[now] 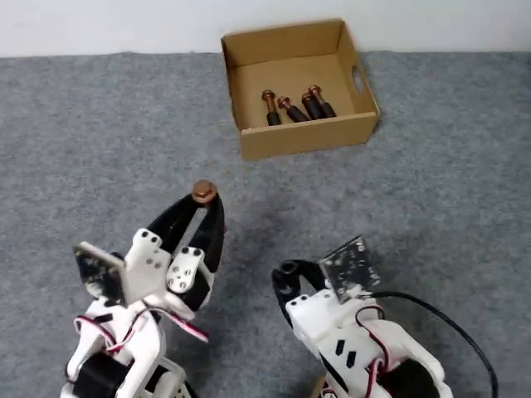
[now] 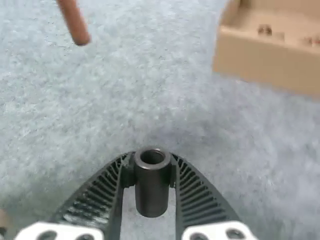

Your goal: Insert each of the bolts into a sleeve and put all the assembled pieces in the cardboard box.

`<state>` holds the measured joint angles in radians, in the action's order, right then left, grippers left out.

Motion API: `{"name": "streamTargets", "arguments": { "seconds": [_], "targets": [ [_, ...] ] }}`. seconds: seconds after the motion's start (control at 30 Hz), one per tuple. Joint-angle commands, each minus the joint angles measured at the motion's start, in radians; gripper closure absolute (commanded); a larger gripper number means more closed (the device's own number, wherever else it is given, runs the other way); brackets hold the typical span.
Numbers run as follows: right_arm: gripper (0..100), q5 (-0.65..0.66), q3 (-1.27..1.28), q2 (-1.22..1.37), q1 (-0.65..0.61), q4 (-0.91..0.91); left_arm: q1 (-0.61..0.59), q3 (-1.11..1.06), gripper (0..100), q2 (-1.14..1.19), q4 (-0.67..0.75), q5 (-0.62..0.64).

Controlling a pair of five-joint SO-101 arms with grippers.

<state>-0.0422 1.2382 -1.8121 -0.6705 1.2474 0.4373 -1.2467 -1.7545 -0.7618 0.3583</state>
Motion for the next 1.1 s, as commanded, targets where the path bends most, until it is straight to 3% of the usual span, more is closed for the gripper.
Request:
{"name": "streamTargets", "arguments": {
  "seconds": [0.0, 0.23, 0.47, 0.8, 1.07],
  "targets": [
    [99.0, 0.095, 0.023, 0.004, -0.047, -0.077, 0.089, 0.010, 99, -0.020, -0.041, 0.063],
    [99.0, 0.158, 0.038, 0.005, -0.216, -0.177, 0.143, 0.010, 99, -0.020, -0.058, 0.155],
    [99.0, 0.226, 0.034, 0.004, -0.211, -0.251, 0.143, 0.012, 99, -0.021, -0.061, 0.155],
    [99.0, 0.227, 0.031, 0.002, -0.130, -0.254, 0.144, 0.039, 99, -0.021, -0.120, 0.155],
    [99.0, 0.227, 0.014, 0.004, -0.136, -0.255, 0.180, 0.036, 99, -0.017, -0.124, 0.157]
  ]
}}
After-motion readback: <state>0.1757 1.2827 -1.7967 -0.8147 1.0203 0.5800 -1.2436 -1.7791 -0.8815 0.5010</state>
